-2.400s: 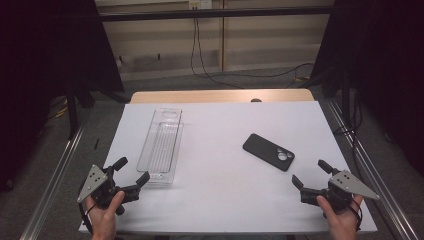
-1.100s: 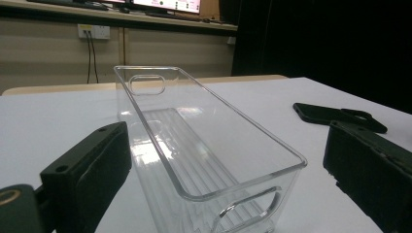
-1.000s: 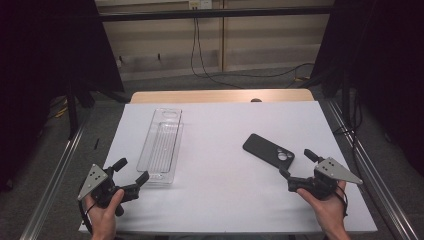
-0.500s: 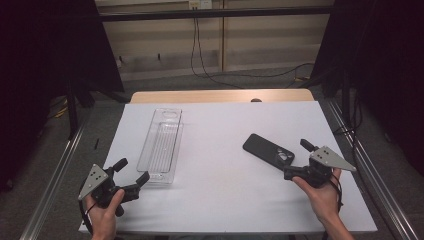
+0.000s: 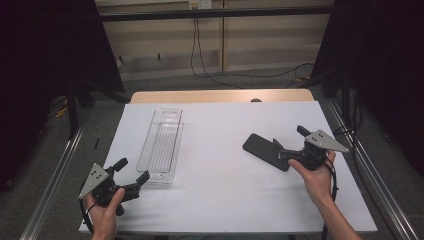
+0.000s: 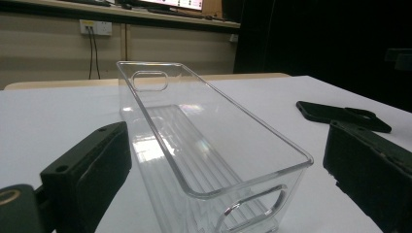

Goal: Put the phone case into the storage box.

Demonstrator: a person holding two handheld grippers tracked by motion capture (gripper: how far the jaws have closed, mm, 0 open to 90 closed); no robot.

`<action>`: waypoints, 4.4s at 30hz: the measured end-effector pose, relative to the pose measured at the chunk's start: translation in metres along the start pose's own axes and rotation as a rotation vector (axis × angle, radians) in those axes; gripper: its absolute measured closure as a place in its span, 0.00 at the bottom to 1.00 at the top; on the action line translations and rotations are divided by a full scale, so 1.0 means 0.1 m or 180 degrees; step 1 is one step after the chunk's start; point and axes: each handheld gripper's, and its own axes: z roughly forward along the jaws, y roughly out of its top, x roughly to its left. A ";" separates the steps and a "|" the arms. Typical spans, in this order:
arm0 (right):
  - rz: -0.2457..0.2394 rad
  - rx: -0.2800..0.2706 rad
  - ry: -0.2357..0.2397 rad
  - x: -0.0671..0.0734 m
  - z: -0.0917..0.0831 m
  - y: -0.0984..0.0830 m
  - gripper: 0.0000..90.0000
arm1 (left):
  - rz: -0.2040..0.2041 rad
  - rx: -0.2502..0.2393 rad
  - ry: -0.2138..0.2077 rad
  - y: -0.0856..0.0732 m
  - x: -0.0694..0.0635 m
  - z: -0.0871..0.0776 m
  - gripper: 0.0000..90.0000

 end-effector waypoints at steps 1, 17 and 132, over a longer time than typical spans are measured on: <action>0.0024 -0.0005 -0.0001 -0.02 0.02 0.01 0.04 | 0.0007 -0.0003 0.0001 0.00 0.00 0.00 0.04; -0.0021 -0.0100 -0.0013 -0.09 0.31 0.14 0.20 | 0.0041 0.0017 0.0016 0.00 0.01 -0.02 0.04; 0.0121 0.2924 0.0431 -0.09 1.79 0.08 1.00 | 0.0091 0.0068 -0.0053 0.01 0.02 -0.01 0.05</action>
